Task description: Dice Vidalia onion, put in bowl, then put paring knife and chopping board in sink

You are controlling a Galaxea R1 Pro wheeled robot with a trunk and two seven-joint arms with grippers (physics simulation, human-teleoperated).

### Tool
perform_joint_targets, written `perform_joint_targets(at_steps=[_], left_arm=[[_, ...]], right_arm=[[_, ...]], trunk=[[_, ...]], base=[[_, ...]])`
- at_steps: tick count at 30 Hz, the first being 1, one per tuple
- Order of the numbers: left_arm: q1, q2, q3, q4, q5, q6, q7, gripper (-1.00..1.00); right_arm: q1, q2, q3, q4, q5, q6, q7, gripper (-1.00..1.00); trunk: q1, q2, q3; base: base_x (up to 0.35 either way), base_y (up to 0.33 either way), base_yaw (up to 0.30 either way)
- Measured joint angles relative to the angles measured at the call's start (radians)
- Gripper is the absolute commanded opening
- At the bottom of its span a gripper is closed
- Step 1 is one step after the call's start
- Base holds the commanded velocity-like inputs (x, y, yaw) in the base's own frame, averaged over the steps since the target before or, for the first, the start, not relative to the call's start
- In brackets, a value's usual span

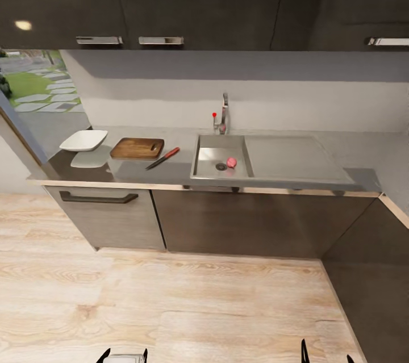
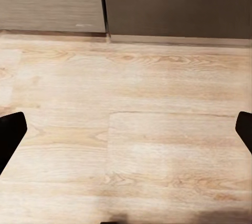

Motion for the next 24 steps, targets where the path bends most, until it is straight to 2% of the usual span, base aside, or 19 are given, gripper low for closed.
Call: perform_joint_targets(at_steps=[24], left_arm=[[0.000, 0.001, 0.000, -0.003, 0.000, -0.001, -0.001, 1.00]], right_arm=[[0.000, 0.000, -0.001, 0.001, 0.000, -0.002, 0.000, 1.00]], trunk=[[0.000, 0.000, 0.000]], base=[[0.000, 0.000, 0.000]])
